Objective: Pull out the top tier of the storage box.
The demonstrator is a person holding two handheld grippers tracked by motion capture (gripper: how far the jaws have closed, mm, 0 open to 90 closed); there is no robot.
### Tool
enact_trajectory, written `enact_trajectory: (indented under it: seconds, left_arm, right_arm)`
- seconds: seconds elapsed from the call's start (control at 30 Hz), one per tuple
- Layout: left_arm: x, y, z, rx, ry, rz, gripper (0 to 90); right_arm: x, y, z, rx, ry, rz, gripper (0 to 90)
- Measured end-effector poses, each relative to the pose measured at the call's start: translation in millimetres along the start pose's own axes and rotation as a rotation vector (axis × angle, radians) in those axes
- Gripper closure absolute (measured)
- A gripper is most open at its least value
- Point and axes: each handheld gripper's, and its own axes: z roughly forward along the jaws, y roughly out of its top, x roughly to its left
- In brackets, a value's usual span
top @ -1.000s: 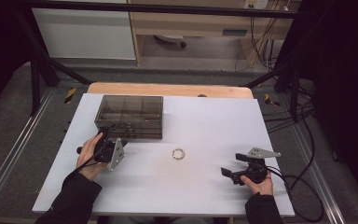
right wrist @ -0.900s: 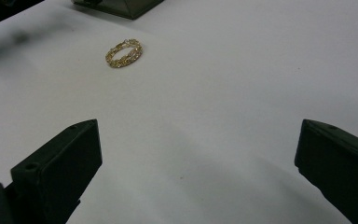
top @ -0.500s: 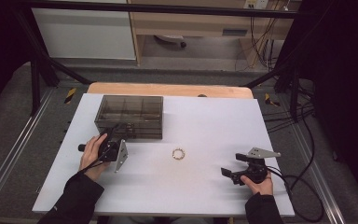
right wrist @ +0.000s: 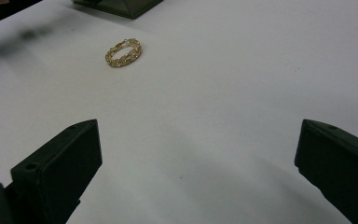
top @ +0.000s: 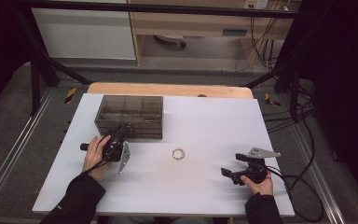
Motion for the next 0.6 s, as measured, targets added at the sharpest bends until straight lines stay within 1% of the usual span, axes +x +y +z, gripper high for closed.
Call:
enact_trajectory:
  seconds: [0.07, 0.13, 0.17, 0.2, 0.23, 0.27, 0.37, 0.47, 0.53, 0.57, 0.6]
  left_arm:
    - [-0.5, 0.0, 0.5, 0.0, 0.005, -0.002, 61.5]
    - [-1.6, 0.4, 2.0, 0.011, 0.021, 0.014, 63.0]
    - [-1.6, 0.4, 2.0, 0.011, 0.021, 0.014, 63.3]
    - [-2.1, 0.5, 3.3, 0.016, 0.031, 0.026, 64.1]
    - [-2.1, 0.5, 3.3, 0.016, 0.031, 0.026, 64.6]
    - [-3.0, 1.0, 4.1, 0.025, 0.037, 0.038, 65.1]
    - [-4.0, 1.5, 4.9, 0.025, 0.043, 0.056, 68.5]
    - [-4.9, 2.1, 5.2, 0.029, 0.045, 0.065, 70.4]
    - [-6.9, 2.2, 5.6, 0.029, 0.065, 0.084, 71.7]
    - [-6.9, 2.2, 5.6, 0.029, 0.065, 0.084, 72.2]
    - [-7.8, 1.0, 5.8, 0.028, 0.073, 0.087, 72.8]
  right_arm:
    - [0.0, 0.0, -0.1, -0.001, 0.0, 0.0, 1.0]
    - [-0.1, 0.1, -0.2, 0.0, 0.001, 0.0, 1.0]
    - [-0.1, 0.1, -0.2, 0.0, 0.0, 0.0, 1.0]
    - [0.0, 0.0, 0.0, 0.0, 0.0, 0.0, 1.0]
    - [0.1, 0.0, 0.1, 0.0, 0.0, 0.0, 1.0]
    - [0.1, 0.0, 0.1, 0.0, 0.0, 0.0, 1.0]
    - [-0.1, 0.1, -0.2, 0.0, 0.0, 0.0, 1.0]
    - [0.1, 0.0, 0.1, -0.001, 0.0, 0.0, 1.0]
    - [0.1, 0.0, 0.1, 0.0, 0.0, 0.0, 1.0]
    - [0.1, 0.0, 0.1, -0.001, 0.001, 0.0, 1.0]
    - [0.0, 0.1, -0.2, -0.001, 0.001, 0.0, 1.0]
